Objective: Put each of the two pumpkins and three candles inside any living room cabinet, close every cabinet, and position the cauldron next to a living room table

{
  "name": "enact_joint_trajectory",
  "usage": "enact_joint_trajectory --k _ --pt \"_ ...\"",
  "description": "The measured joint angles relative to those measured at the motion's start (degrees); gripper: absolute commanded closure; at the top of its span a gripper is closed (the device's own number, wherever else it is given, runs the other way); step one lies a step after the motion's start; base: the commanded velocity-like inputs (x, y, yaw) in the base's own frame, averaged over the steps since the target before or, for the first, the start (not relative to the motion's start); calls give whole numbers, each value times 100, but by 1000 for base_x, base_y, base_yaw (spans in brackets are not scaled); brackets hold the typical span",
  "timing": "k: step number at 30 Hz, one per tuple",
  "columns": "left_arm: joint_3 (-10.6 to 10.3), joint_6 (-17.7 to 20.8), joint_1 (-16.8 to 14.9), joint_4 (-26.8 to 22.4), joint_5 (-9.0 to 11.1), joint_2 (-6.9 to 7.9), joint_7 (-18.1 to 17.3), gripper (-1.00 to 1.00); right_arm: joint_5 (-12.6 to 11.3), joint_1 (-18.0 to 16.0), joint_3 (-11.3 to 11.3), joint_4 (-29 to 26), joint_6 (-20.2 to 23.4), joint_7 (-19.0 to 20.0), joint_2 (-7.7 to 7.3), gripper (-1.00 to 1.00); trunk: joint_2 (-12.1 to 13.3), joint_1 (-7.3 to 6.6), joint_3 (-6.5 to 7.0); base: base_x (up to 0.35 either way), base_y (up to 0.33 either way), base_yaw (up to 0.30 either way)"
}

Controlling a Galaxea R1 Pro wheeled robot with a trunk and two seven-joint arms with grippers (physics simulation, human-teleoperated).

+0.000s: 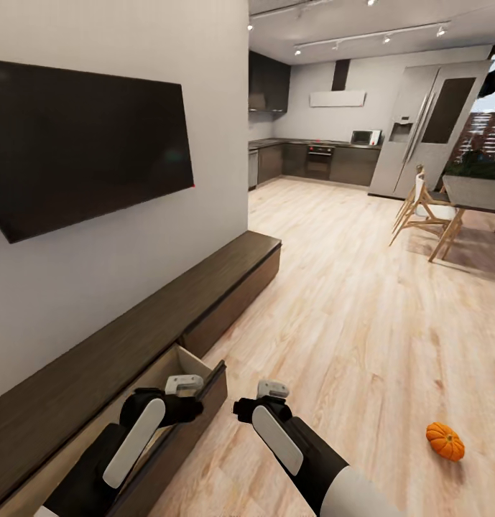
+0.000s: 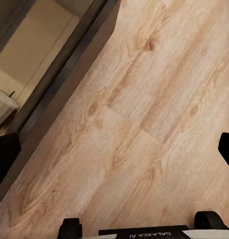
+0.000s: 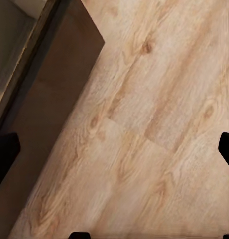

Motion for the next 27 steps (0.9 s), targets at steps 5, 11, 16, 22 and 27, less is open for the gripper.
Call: enact_joint_trajectory --k 5,11,16,22,27 --pt "-1 1 0 0 -10 -3 0 -100 -1 0 4 0 0 0 0 -100 201 -111 90 -20 0 -276" --pt "-1 1 0 0 -12 -1 0 -100 4 0 5 0 0 0 0 -100 441 -243 198 -2 0 -277" --pt "6 3 0 0 -8 0 0 -100 2 0 0 0 0 0 0 -100 642 -353 287 0 0 -277" --pt "8 1 0 0 -1 0 0 -100 6 0 -3 0 0 -6 0 -100 883 -485 395 0 0 -277" --pt "8 1 0 0 0 0 0 -100 8 0 -4 -2 0 -8 0 -100 1083 -594 485 0 0 -277"
